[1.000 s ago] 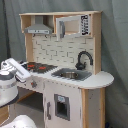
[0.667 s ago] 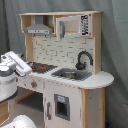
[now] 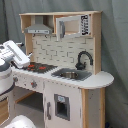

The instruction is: Play with the kitchen

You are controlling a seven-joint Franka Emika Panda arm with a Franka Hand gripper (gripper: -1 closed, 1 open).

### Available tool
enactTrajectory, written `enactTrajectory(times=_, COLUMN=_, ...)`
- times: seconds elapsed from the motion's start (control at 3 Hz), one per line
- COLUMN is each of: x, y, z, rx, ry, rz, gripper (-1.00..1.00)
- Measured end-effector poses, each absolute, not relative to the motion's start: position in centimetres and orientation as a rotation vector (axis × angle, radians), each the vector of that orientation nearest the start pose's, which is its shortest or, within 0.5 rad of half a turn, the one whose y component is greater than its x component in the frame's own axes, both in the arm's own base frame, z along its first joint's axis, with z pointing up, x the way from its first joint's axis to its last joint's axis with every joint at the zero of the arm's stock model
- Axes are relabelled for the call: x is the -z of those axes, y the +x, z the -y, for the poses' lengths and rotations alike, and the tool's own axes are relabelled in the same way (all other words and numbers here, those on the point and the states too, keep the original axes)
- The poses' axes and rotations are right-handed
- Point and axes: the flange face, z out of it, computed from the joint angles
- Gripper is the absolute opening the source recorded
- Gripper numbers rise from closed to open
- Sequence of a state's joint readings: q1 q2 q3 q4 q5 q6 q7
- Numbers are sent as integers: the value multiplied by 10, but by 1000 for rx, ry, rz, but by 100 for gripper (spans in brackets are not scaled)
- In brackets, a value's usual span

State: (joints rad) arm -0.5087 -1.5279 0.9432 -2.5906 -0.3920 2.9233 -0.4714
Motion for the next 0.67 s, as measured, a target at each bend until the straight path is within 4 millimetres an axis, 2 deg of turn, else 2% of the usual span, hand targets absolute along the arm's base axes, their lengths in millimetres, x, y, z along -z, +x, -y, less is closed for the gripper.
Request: enactTrajectory(times=0.67, x=-630, y=197, z=-294, rx=-903, ry=1091, rz=-804, gripper=100)
